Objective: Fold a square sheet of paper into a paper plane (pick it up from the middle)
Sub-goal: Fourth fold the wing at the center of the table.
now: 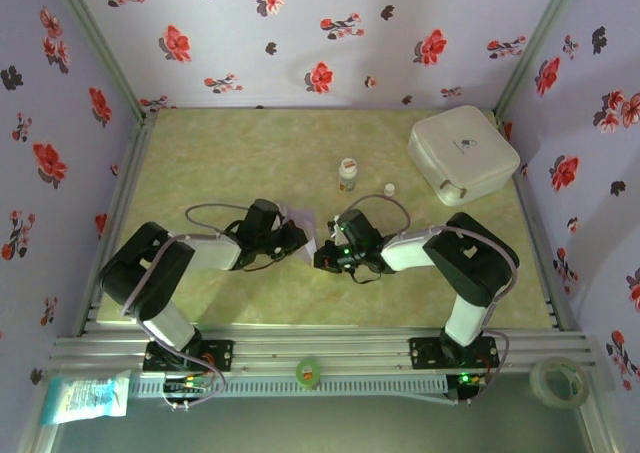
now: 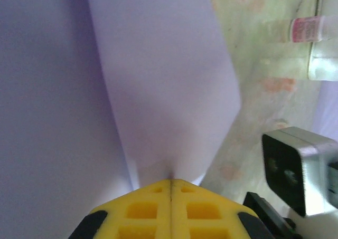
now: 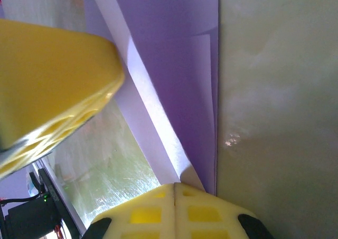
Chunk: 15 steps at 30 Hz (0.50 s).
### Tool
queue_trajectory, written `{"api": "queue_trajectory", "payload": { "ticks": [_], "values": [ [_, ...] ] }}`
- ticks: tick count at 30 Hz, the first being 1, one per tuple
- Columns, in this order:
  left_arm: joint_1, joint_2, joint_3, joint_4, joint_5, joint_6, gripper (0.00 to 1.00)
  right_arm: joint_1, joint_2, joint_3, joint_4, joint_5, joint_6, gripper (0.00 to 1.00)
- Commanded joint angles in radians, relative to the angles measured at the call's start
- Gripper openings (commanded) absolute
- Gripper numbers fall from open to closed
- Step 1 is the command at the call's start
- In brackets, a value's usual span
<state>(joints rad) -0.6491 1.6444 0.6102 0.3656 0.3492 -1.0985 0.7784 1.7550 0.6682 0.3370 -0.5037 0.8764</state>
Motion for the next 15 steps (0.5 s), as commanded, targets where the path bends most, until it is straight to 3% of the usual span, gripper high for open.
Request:
{"api": "queue_trajectory", "payload": {
  "ticks": [1, 6, 15],
  "values": [
    [-0.004, 0.045, 0.014, 0.022, 0.018, 0.023, 0.05, -0.008, 0.041, -0.033, -0.066, 0.038, 0.015, 0.0],
    [-0.004, 0.085, 0.024, 0.071, 0.008, 0.001, 0.05, -0.008, 0.041, -0.032, -0.067, 0.036, 0.015, 0.0],
    [0.009, 0.11, 0.085, -0.032, -0.052, 0.008, 0.05, -0.01, 0.045, -0.035, -0.08, 0.033, 0.007, 0.0]
  ]
}}
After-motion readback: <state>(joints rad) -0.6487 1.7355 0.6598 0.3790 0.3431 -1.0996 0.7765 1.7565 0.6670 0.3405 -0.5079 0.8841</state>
